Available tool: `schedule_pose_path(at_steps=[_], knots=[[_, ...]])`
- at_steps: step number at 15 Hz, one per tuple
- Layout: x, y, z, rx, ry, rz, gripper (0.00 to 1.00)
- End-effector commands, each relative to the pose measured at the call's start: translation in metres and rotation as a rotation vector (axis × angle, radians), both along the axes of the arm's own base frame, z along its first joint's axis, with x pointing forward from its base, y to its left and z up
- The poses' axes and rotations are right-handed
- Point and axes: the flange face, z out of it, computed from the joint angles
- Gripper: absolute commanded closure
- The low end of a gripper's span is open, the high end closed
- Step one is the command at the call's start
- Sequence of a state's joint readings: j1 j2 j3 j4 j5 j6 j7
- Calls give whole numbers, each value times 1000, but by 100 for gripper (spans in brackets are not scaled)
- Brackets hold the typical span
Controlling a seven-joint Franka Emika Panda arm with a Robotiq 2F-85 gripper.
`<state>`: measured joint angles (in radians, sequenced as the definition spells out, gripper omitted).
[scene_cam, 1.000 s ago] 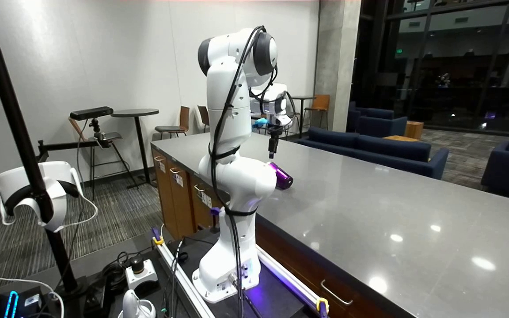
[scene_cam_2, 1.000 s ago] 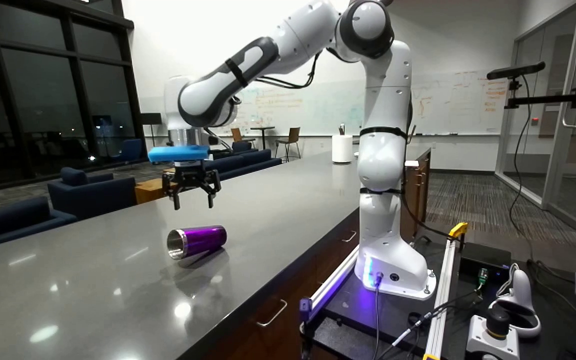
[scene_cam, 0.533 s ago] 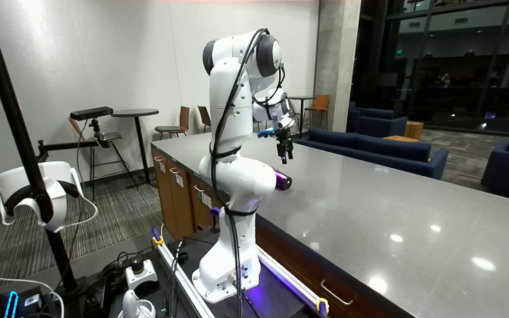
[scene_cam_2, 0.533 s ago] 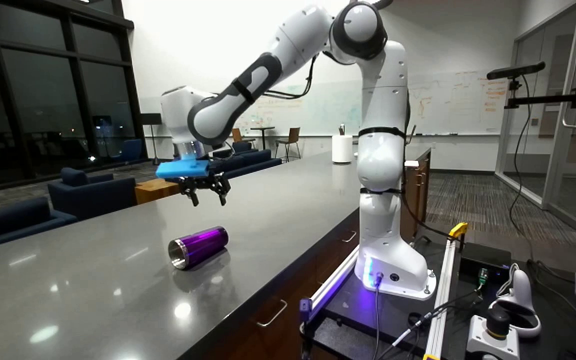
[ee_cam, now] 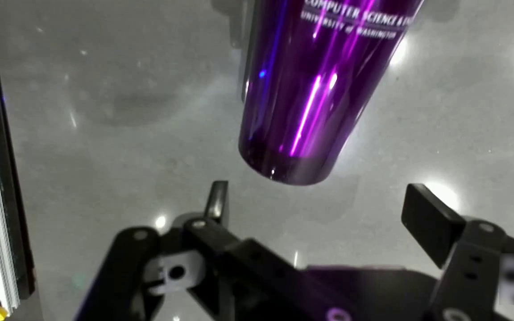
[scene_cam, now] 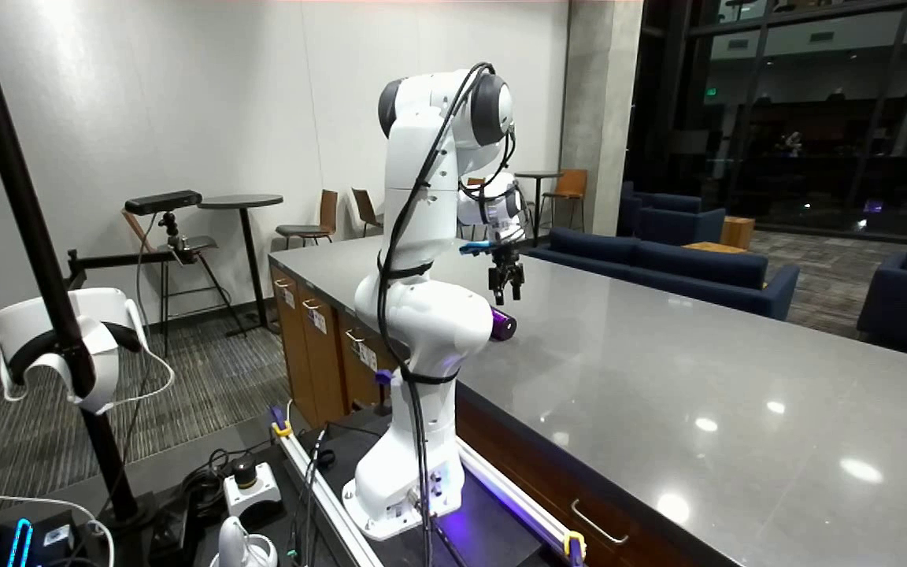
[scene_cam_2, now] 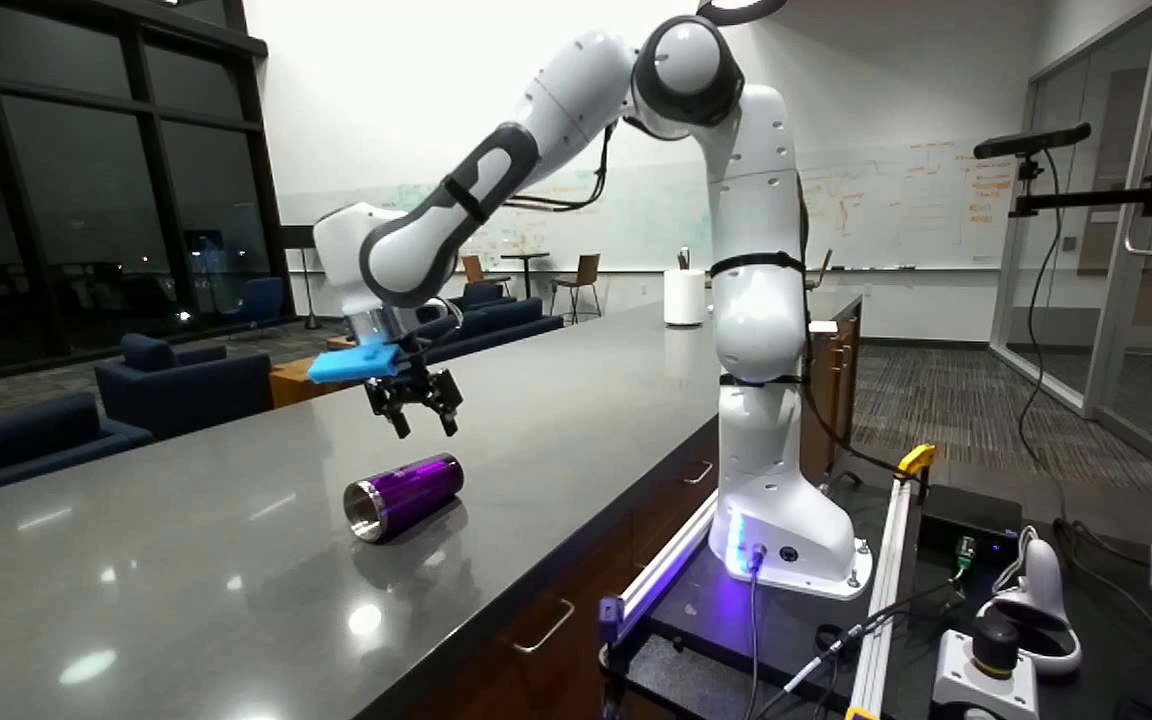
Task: Drop the purple flask and then lift it up to make it sit upright
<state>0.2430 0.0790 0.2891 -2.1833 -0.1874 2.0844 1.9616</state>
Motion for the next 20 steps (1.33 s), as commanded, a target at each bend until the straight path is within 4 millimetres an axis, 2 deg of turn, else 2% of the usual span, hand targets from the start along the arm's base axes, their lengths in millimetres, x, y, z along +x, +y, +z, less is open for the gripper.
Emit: schedule_pose_path(at_steps=[1,5,8,14,17,20], knots=[[-3,18,8,105,50,-46,0],[-23,36,22,298,121,-81,0],[-44,40,20,368,165,-103,0],[-93,18,-9,436,197,-191,0],[-103,5,-22,482,94,-199,0],[-106,-4,-25,512,-32,-193,0]])
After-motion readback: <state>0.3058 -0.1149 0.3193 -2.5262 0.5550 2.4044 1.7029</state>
